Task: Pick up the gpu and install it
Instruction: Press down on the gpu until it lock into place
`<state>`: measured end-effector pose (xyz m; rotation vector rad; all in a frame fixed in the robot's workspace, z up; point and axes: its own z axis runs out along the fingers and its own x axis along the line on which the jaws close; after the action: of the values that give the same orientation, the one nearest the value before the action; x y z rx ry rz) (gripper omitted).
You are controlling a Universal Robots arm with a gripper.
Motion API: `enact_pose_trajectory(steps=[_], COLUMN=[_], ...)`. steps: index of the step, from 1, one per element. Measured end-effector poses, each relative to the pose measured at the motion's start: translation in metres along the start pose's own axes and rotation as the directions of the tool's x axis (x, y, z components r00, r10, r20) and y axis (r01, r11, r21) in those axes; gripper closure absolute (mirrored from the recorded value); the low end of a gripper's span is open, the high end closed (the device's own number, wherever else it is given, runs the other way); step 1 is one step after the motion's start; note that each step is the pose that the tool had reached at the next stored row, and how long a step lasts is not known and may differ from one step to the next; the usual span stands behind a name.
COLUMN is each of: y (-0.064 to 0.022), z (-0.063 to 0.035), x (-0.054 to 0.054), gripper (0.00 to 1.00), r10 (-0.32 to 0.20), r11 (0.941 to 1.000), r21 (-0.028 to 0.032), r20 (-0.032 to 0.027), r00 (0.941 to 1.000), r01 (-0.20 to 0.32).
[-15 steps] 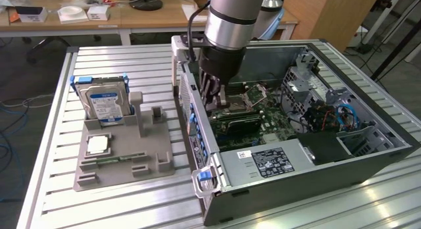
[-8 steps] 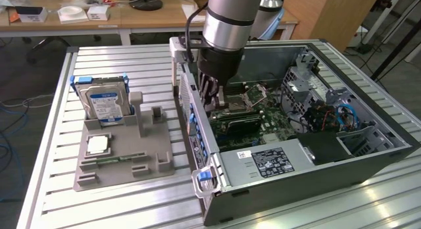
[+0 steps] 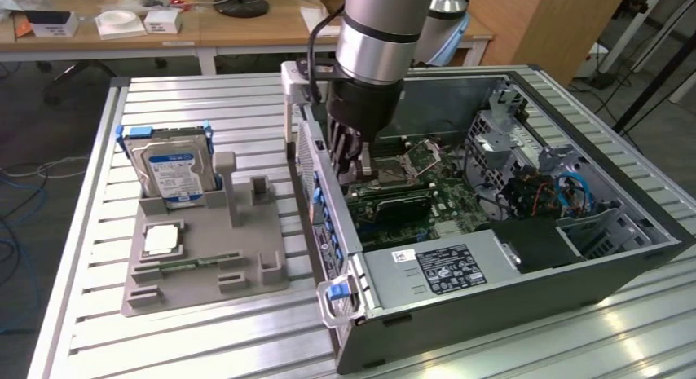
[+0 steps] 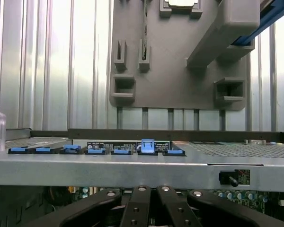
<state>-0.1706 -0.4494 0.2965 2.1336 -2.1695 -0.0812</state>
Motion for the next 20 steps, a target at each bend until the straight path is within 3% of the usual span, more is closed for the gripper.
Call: enact_pose_trajectory(steps=[6, 7, 9, 18, 20], y=[-0.0074, -0.0100, -0.0138, -0.0451, -0.0502], z=[0.0013, 0.0031, 0.0008, 0.0004, 0.0013], x=[-0.001, -0.001, -0.001, -0.004, -0.005], gripper=[0.89, 0.89, 0.89, 0.89, 0.89], r10=[-0.001, -0.001, -0.001, -0.002, -0.003], r11=[1.0000, 1.0000, 1.0000, 1.0000, 1.0000], r21=[0.0041, 0.0071, 0.0038, 0.0039, 0.0070], r20=[0.0058, 0.0105, 0.0066, 0.0071, 0.0072], r00=[1.0000, 0.9999, 1.0000, 1.0000, 1.0000], r01=[0.001, 0.001, 0.001, 0.002, 0.003])
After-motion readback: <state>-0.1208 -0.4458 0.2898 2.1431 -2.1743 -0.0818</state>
